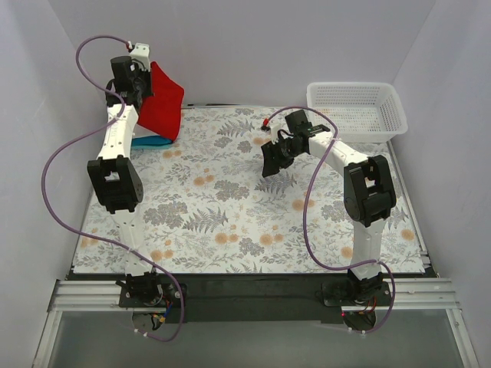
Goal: Fold and stack the t-shirts
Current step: Neatly place the folded tshirt to the corner
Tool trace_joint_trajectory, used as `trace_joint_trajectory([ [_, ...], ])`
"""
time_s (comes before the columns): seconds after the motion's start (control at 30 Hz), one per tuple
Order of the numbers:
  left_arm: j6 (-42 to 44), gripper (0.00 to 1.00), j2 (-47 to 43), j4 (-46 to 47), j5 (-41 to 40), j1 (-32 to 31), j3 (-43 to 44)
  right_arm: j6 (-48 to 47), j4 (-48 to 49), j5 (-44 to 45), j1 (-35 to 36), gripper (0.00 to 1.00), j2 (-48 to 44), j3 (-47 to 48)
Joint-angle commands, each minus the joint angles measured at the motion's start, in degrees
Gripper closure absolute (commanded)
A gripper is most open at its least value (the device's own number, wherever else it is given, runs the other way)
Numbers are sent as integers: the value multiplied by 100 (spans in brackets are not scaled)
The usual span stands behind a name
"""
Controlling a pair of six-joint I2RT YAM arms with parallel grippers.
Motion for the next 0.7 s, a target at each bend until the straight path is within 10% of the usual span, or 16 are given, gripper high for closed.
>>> trace_joint_trajectory([
  [0.0, 310, 100, 125, 438, -79, 177, 167, -18, -110, -40, -2, 36, 115, 262],
  [0.4, 977, 100, 994, 1527, -527, 677, -35, -80, -154, 83, 7, 33, 159, 254],
  [0.47, 1100, 88, 1048, 1903, -589, 731, -254, -80, -172, 101, 7, 32, 150, 271],
  [0.53, 1163, 52, 1048, 2299, -939, 766, -421, -88, -180, 127, -11, 28, 107, 289],
  [0.67, 900, 26, 856, 2145, -898, 792, -195, -80, -216, -22, -159, 3, -95, 394],
])
